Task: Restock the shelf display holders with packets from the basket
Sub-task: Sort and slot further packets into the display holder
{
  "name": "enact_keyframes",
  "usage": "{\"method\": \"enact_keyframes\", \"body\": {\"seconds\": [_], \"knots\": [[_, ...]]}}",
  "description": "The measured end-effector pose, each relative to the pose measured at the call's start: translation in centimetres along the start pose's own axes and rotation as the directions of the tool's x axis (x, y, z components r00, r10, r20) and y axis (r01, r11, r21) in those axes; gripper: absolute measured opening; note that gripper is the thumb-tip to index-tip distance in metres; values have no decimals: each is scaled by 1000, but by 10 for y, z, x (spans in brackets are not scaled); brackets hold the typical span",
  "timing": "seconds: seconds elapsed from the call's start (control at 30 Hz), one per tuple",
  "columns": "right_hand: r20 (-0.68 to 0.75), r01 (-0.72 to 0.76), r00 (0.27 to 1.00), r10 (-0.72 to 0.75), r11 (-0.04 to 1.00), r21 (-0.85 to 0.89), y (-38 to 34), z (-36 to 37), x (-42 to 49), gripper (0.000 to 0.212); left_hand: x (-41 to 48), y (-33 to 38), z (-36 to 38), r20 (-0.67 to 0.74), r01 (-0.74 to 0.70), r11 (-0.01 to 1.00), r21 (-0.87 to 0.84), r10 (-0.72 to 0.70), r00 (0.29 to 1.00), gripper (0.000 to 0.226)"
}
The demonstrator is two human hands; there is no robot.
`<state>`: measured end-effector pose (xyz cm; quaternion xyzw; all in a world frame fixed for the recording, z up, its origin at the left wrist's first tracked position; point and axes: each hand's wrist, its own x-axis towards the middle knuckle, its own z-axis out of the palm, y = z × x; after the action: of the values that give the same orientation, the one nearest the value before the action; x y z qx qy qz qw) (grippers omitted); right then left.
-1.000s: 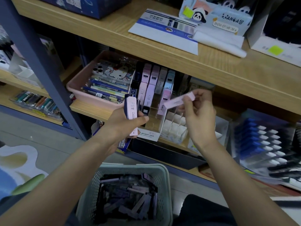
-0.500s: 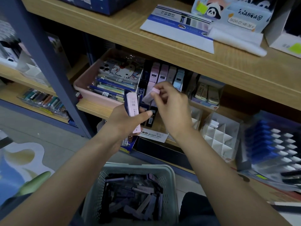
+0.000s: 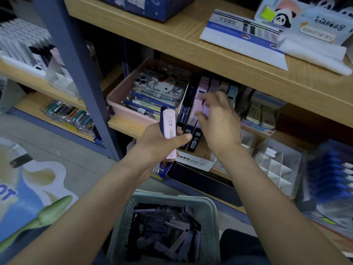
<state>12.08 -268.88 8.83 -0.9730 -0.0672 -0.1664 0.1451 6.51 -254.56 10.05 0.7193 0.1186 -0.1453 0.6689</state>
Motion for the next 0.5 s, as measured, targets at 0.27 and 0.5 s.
{"method": "enact_keyframes", "body": {"seconds": [0.27, 0.5], "knots": [[351, -262, 935, 46, 757, 599, -33, -21, -18, 29, -1, -3, 0, 84, -25, 995, 94, 17, 996, 15], [447, -418, 891, 76, 520, 745, -20, -33, -21, 10, -6, -1, 3, 169, -54, 998, 10, 52, 984, 20]]}}
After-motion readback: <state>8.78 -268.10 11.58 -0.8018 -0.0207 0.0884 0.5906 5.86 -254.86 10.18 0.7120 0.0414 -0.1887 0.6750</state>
